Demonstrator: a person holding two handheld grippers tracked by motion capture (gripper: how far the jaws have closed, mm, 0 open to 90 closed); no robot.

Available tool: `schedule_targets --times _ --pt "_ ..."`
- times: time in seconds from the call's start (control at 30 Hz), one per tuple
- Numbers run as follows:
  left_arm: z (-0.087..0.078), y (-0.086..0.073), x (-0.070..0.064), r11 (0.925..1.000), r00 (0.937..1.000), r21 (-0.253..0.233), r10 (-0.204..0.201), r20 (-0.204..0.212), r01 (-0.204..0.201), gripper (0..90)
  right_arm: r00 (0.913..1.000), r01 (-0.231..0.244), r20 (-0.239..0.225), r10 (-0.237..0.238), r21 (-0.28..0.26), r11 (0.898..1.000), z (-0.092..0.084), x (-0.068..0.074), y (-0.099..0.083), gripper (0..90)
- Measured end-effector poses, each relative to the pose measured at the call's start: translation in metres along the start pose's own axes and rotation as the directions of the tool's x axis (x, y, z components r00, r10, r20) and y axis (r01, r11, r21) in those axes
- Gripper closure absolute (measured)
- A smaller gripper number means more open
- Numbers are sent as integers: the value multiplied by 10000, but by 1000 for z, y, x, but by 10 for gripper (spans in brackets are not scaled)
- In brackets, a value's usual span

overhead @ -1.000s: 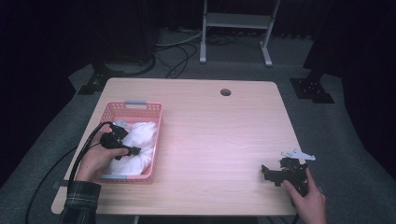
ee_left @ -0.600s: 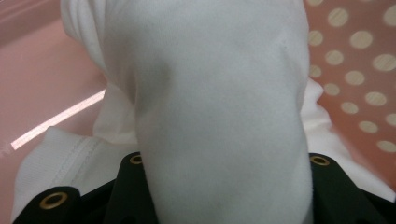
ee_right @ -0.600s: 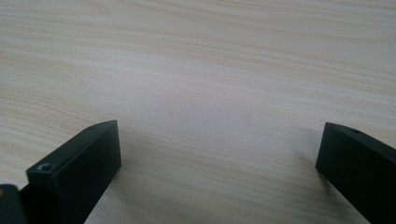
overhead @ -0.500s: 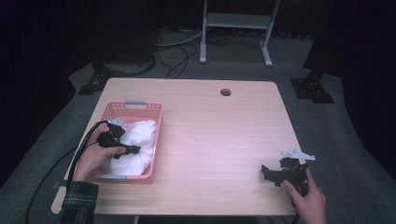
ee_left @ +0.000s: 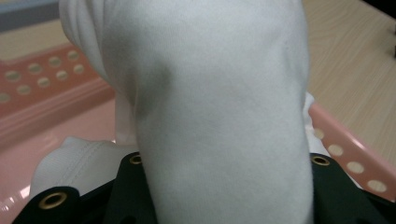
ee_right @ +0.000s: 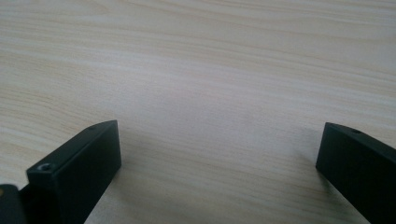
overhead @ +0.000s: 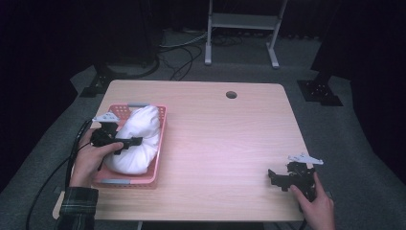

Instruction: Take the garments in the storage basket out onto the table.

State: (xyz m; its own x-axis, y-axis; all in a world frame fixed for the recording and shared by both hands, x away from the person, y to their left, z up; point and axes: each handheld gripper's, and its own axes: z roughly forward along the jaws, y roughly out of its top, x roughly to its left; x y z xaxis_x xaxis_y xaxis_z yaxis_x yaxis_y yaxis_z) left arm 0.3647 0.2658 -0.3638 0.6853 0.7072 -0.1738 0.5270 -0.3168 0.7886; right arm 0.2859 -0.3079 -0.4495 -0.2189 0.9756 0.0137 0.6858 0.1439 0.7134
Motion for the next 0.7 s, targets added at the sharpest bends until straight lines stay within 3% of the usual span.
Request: schedule_targets --times 0.13,0.17,0.2,0.27,0.43,0.57,0.7 --pt "-6 3 -1 9974 9999 -714 89 45 -86 569 10000 2 1 -2 -1 10000 0 0 0 0" --pt "-9 4 -2 9931 9999 -1166 97 46 -91 569 10000 1 1 -1 -1 10000 0 0 0 0" --pt "-9 4 -2 9931 9999 -1166 97 46 -91 569 10000 1 1 -1 -1 10000 0 0 0 0" --pt "-12 5 -3 9855 9997 -1683 232 41 -222 569 10000 1 1 -1 -1 10000 0 0 0 0" --pt "-18 9 -7 9700 9989 -2386 467 -86 -474 569 10000 2 2 -2 0 10000 0 0 0 0" --pt "-24 13 -9 9515 9981 -3015 597 -129 -608 569 10000 1 2 -1 -1 10000 0 0 0 0" --pt "-32 17 -13 9255 9971 -3709 720 -260 -765 570 10000 1 0 -1 1 10000 0 0 0 0"
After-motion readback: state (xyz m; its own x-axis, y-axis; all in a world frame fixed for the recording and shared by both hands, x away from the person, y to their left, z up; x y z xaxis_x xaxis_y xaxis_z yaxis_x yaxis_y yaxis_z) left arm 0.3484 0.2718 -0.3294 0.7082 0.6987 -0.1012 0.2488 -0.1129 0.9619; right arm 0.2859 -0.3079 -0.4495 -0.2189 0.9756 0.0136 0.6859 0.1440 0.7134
